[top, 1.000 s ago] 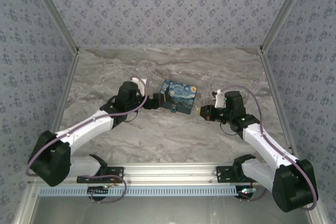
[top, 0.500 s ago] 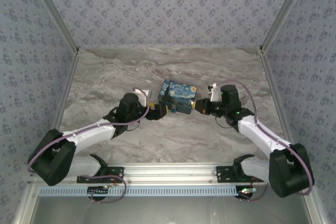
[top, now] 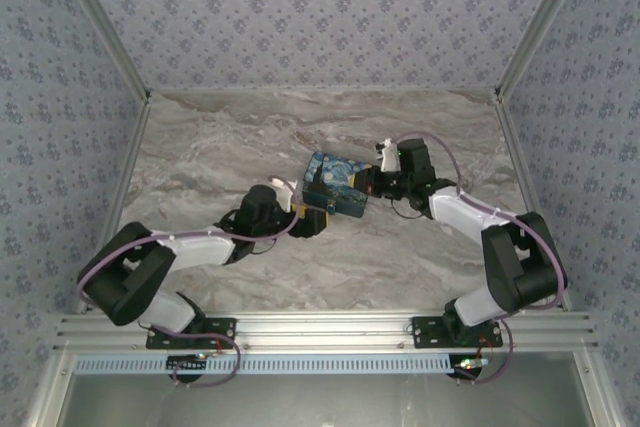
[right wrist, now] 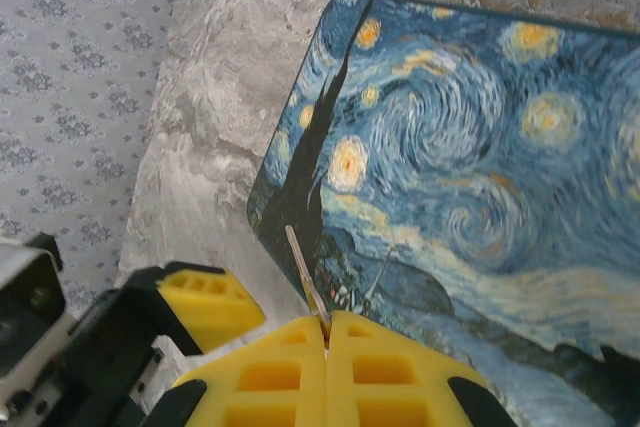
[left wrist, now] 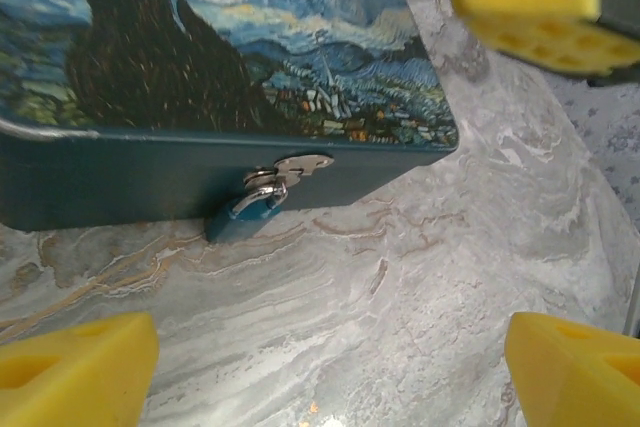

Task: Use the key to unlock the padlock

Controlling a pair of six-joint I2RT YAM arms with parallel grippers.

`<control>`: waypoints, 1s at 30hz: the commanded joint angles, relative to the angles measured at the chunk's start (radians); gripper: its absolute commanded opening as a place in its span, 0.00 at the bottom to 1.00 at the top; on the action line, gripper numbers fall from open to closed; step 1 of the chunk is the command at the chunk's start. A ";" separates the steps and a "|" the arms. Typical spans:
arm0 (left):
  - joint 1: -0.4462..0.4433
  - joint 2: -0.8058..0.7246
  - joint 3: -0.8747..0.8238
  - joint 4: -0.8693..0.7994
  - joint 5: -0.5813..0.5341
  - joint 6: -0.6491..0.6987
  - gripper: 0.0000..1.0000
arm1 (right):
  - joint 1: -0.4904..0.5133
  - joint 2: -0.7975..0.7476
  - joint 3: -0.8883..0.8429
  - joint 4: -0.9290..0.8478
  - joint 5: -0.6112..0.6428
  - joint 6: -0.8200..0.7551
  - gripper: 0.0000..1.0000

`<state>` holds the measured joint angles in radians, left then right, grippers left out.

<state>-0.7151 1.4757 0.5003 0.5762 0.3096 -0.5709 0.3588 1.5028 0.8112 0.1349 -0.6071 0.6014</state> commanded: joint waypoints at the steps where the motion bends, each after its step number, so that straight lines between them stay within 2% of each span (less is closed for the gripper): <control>1: -0.007 0.049 0.021 0.104 0.027 -0.008 0.89 | 0.002 0.033 0.034 -0.009 0.021 -0.017 0.01; 11: -0.009 0.170 0.074 0.149 0.033 -0.014 0.89 | 0.002 0.136 0.040 -0.018 0.033 -0.018 0.00; 17: -0.011 0.237 0.072 0.226 0.029 -0.008 0.83 | 0.008 0.141 0.037 -0.089 0.077 -0.040 0.00; 30: -0.024 0.351 0.093 0.320 -0.033 -0.010 0.78 | 0.013 0.137 0.039 -0.105 0.088 -0.059 0.00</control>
<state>-0.7300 1.7969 0.5732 0.8505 0.2993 -0.5819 0.3660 1.6215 0.8490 0.1078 -0.5644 0.5705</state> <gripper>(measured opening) 0.783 0.054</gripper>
